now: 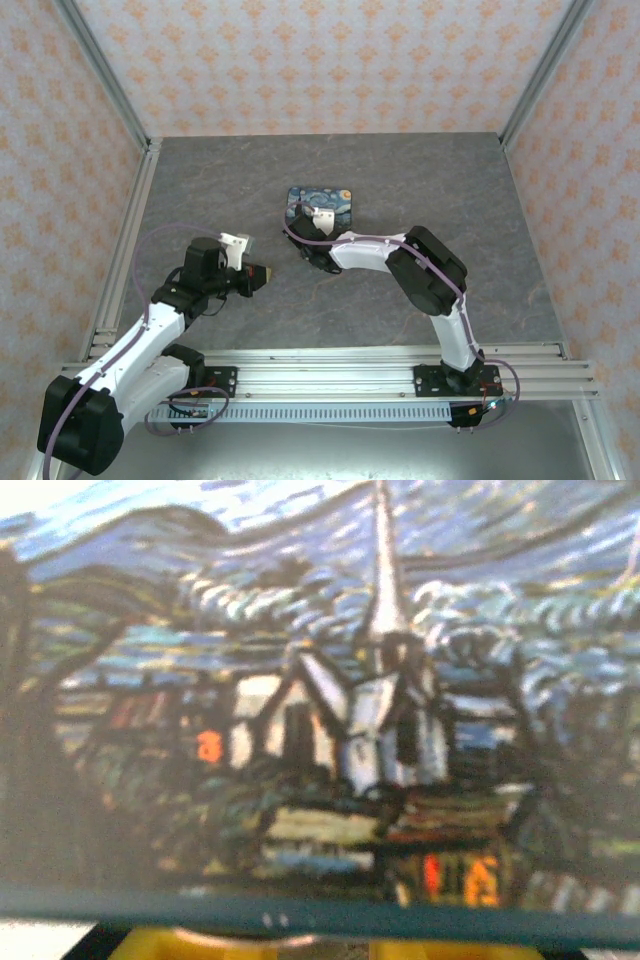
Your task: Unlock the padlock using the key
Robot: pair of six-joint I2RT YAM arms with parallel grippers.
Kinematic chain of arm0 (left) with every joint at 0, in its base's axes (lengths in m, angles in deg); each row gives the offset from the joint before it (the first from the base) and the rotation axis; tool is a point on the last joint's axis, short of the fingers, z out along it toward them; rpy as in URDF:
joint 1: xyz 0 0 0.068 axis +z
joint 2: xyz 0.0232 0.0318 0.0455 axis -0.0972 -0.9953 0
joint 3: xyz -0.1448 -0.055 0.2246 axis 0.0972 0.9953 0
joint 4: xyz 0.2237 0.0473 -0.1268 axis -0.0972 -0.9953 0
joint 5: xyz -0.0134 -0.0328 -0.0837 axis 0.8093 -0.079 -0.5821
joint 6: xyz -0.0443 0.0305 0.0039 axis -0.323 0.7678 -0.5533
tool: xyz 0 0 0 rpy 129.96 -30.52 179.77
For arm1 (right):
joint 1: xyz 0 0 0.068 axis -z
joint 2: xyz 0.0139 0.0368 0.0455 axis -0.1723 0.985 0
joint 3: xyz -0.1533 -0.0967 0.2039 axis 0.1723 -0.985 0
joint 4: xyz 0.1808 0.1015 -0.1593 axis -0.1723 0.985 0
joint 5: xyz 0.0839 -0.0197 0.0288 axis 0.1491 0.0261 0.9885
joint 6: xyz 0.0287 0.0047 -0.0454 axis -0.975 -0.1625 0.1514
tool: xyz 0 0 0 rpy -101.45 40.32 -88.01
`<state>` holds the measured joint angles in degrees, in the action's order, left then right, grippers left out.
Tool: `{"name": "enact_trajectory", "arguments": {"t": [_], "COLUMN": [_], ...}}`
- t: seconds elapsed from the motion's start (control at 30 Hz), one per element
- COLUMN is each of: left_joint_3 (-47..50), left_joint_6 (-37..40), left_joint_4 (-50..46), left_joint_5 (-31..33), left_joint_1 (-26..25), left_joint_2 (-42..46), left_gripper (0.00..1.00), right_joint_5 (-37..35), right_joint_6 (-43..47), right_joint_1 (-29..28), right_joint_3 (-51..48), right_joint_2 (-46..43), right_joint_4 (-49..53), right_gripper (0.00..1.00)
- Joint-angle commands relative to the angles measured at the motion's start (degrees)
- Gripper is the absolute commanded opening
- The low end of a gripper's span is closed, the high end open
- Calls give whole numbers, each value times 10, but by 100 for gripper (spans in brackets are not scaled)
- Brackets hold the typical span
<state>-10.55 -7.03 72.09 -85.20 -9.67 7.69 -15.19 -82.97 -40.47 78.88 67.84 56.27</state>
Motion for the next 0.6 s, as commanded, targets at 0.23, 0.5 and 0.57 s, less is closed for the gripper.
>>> {"name": "enact_trajectory", "arguments": {"t": [0.23,0.5,0.57], "left_joint_3": [18,15,16], "left_joint_6": [-3,-1,-1], "left_joint_4": [52,84,99], "left_joint_5": [-19,-43,-48], "left_joint_1": [-7,-16,-20], "left_joint_2": [0,-41,-52], "left_gripper": [0,0,0], "right_joint_5": [36,146,173], "right_joint_6": [53,38,34], "right_joint_1": [14,42,47], "right_joint_3": [-29,-38,-33], "right_joint_2": [-50,-83,-85], "right_joint_4": [-58,-46,-38], "right_gripper": [11,1,0]}}
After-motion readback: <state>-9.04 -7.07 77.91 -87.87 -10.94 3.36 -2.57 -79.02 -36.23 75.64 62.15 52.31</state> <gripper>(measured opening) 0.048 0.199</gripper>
